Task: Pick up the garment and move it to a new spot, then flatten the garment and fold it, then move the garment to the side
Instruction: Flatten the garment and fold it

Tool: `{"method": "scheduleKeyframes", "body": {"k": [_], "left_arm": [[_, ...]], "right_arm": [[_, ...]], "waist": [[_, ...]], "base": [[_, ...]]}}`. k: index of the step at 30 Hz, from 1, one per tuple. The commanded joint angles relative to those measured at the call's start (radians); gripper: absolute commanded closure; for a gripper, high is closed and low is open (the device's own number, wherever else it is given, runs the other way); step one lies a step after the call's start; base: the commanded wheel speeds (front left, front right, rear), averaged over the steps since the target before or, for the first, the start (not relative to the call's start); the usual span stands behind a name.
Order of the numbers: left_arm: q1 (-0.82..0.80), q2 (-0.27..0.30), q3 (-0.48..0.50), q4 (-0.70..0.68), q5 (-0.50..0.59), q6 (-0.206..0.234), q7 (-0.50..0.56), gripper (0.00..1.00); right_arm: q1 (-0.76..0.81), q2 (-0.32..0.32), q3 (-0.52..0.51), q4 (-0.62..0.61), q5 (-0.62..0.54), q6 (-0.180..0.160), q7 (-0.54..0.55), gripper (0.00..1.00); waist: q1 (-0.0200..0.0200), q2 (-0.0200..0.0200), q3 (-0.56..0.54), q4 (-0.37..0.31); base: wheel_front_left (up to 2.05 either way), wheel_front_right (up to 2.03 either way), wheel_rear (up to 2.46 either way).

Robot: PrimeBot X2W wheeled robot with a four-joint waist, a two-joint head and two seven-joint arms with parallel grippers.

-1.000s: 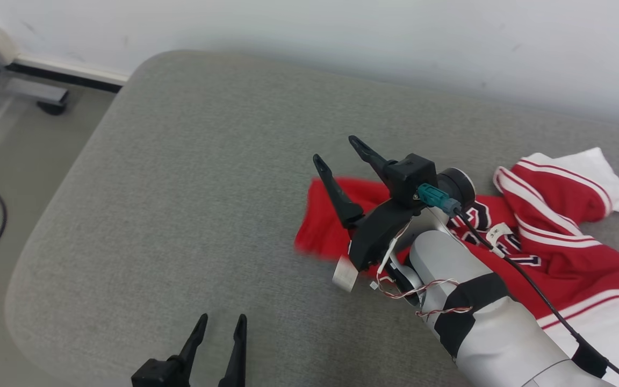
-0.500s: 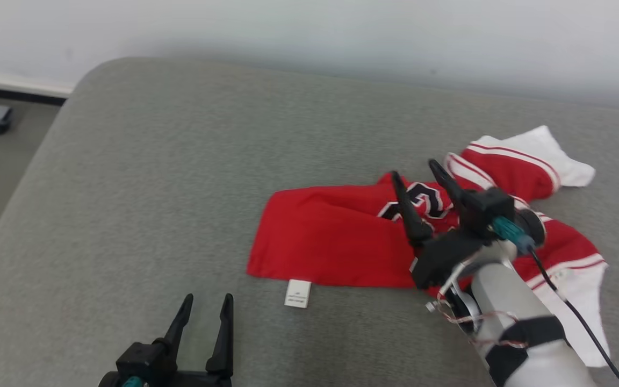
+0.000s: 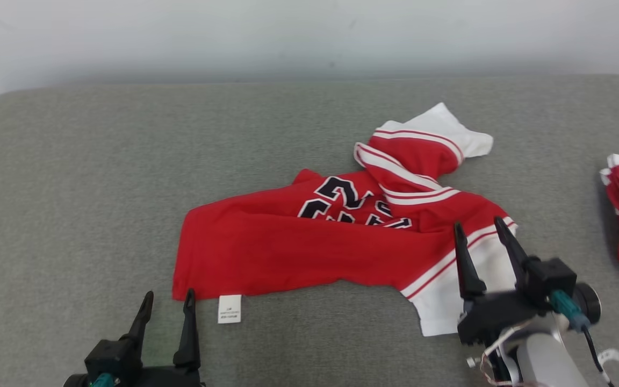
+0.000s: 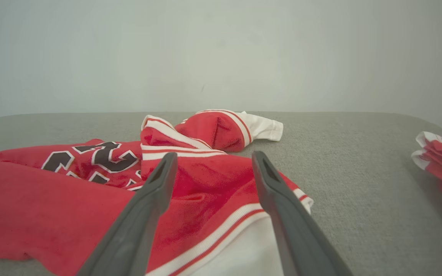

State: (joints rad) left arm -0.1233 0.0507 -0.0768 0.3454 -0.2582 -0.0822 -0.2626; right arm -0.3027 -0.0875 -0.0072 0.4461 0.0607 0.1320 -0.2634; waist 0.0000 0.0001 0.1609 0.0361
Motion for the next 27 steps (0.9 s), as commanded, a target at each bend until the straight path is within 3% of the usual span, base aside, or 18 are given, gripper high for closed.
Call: {"method": "scheduleKeyframes", "body": {"k": [1, 10, 27], "left_arm": [[0.017, 0.000, 0.011, -0.002, 0.010, 0.002, -0.003, 0.00], [0.071, 0.000, 0.080, -0.021, 0.065, 0.009, -0.003, 0.00], [0.158, 0.000, 0.132, -0.043, 0.125, 0.006, -0.003, 0.00]], "right_arm": [[0.027, 0.010, -0.008, -0.009, -0.009, -0.003, -0.001, 0.00], [0.160, 0.033, -0.072, -0.085, -0.043, -0.003, -0.001, 0.00], [0.242, 0.038, -0.031, -0.100, 0.005, -0.003, -0.001, 0.00]], "waist": [[0.0000, -0.0001, -0.013, -0.038], [0.0000, -0.0001, -0.053, -0.051], [0.0000, -0.0001, -0.143, -0.031]], "base": [[0.00, 0.00, 0.00], [0.00, 0.00, 0.00], [0.00, 0.00, 0.00]]}}
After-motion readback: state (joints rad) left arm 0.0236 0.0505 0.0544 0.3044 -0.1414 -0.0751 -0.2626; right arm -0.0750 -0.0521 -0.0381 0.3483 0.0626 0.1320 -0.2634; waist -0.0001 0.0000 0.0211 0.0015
